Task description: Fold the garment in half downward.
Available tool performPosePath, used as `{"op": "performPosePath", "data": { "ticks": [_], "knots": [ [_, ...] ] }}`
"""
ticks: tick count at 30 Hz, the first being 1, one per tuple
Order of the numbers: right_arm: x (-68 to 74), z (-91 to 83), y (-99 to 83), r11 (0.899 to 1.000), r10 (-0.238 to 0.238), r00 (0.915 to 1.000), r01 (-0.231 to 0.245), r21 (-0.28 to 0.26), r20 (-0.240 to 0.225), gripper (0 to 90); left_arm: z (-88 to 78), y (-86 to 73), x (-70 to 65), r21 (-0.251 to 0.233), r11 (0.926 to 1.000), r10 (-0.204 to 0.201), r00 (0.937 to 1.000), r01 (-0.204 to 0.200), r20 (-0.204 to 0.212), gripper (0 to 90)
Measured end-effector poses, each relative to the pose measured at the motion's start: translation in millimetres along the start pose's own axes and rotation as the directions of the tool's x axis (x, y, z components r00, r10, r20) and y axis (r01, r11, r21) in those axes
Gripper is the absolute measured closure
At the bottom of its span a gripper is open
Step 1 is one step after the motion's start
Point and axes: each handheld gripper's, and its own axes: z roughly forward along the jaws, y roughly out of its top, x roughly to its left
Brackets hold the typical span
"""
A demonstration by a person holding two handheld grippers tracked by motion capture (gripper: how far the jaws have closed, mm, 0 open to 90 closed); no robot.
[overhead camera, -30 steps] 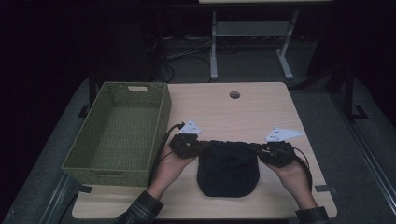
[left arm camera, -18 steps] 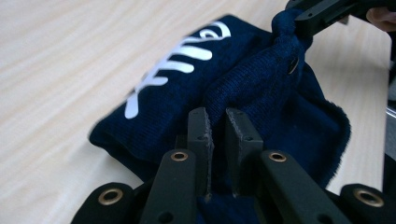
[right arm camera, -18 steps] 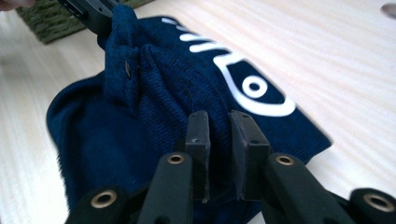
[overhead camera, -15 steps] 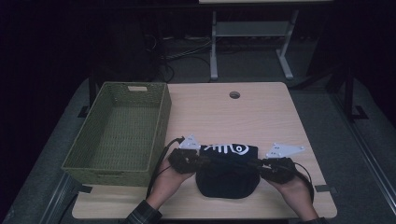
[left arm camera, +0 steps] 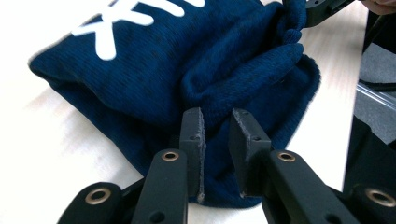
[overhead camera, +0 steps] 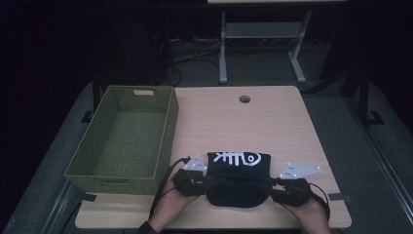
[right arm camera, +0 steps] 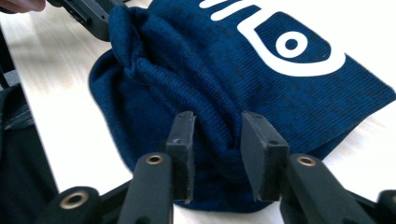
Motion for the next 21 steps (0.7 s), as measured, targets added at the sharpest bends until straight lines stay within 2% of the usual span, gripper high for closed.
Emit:
{"op": "performPosePath", "data": {
  "ticks": [4,10,15,21],
  "knots": [
    [4.4,-7.0,-3.2,1.0,0.008,0.9998,-0.008,-0.009,-0.02,61.4,-5.8,-1.8,-4.2,-0.008,1.0,0.005,1.0,-0.005,0.002,72.5],
    [6.7,-19.9,-5.7,0.999,0.02,0.9995,-0.02,-0.036,-0.023,62.9,-19.6,2.9,-3.7,-0.041,0.9992,0.003,1.0,-0.003,0.003,75.3],
    [1.2,-28.4,-3.9,0.998,0.029,0.9995,-0.03,-0.061,-0.015,69.3,-33.6,13.3,3.5,-0.081,0.9967,-0.004,0.9998,0.003,-0.02,81.5],
    [-6.9,-24.4,4.1,0.997,0.029,0.9996,-0.029,-0.073,-0.005,85.7,-29.4,28.6,14.8,-0.095,0.9955,-0.008,0.9991,0.004,-0.042,83.5]
  ]
}}
